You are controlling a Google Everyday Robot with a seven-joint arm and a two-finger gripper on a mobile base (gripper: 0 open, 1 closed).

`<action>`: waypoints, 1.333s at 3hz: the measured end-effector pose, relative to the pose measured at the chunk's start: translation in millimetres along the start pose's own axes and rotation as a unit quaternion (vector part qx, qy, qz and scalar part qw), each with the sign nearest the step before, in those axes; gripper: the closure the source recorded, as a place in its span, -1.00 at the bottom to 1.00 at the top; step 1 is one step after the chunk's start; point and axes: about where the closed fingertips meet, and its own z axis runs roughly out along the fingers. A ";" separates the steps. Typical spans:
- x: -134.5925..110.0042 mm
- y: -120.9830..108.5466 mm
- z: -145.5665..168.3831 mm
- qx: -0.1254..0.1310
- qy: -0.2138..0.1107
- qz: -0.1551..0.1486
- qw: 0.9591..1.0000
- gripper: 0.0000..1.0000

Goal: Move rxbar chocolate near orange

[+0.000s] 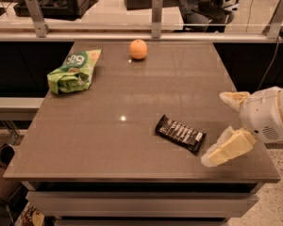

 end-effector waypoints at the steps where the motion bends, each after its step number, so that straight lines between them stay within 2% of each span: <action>1: 3.9 5.2 27.4 -0.003 -0.055 0.021 0.998 -1.00; 4: -1.3 18.4 76.3 -0.028 -0.128 0.062 0.989 -1.00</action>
Offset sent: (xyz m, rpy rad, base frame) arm 0.0188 0.0357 -0.0597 0.2815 -0.0225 -0.0357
